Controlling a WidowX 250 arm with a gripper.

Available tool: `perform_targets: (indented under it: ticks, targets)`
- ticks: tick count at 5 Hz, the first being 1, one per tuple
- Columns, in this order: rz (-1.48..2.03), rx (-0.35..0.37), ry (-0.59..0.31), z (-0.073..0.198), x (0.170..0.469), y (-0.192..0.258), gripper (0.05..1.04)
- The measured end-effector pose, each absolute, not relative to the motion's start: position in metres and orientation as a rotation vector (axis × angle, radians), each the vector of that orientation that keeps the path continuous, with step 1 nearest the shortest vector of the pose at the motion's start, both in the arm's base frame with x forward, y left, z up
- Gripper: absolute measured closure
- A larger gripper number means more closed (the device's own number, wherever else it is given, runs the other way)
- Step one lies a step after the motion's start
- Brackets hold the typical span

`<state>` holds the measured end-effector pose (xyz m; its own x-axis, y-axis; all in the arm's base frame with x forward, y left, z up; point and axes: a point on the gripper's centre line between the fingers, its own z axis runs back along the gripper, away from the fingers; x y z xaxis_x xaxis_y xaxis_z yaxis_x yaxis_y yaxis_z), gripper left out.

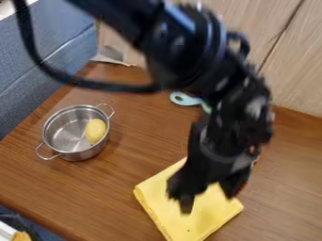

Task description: Move the yellow to the top left side of the table

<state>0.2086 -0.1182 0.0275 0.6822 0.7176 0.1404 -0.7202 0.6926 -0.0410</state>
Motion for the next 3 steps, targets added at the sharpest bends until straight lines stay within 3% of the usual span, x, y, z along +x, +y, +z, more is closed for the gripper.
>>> perform_targets:
  ticks: [1, 3]
  targets:
    - [0.805, 0.035, -0.123, 0.016, 0.195, -0.113, 0.082]
    - [0.810, 0.053, -0.092, -0.010, 0.201, -0.109, 0.082]
